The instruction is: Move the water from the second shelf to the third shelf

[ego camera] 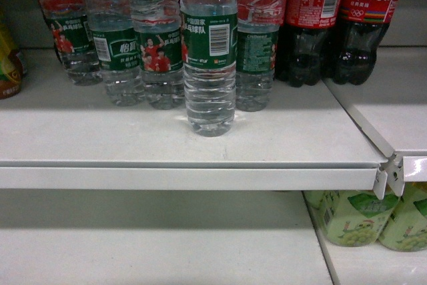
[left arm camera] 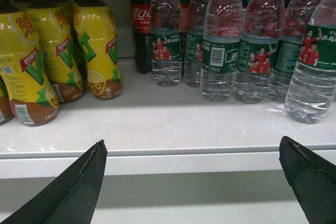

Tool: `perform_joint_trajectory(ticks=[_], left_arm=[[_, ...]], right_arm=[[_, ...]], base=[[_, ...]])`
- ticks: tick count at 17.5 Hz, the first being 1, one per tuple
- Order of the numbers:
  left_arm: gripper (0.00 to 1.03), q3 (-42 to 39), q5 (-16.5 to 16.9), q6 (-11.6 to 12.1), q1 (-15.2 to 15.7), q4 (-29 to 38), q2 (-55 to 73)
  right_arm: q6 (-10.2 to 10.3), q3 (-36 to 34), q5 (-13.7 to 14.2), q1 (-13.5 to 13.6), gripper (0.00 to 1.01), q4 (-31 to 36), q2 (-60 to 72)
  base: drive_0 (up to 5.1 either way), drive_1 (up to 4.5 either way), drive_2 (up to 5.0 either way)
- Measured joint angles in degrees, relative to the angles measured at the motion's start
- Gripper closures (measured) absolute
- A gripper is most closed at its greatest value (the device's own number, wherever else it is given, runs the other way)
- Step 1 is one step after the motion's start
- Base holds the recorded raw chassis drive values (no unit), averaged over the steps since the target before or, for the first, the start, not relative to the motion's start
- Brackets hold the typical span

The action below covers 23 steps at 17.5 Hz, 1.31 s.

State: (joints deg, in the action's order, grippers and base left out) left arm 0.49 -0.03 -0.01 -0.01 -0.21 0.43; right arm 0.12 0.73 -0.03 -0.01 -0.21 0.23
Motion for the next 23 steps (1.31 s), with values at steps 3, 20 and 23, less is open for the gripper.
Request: perform_joint_trajectory(ticks=[3, 20, 23], left_arm=[[0.05, 0.00, 0.00, 0.00, 0.00, 0.02, 0.00], [0.05, 0.00, 0.00, 0.00, 0.00, 0.00, 0.00], [0.05, 0.00, 0.00, 0.00, 0.00, 0.02, 0.00]], right_arm=[[0.00, 0.00, 0.00, 0.00, 0.03, 0.00, 0.00], [0.00, 0.00, 0.00, 0.00, 0.03, 0.00, 0.00], [4.90, -0.04, -1.42, -0.07, 0.03, 3.28, -0.07]], base=[[0.0, 0.00, 0.0], [0.0, 0.00, 0.0], [0.0, 0.00, 0.0]])
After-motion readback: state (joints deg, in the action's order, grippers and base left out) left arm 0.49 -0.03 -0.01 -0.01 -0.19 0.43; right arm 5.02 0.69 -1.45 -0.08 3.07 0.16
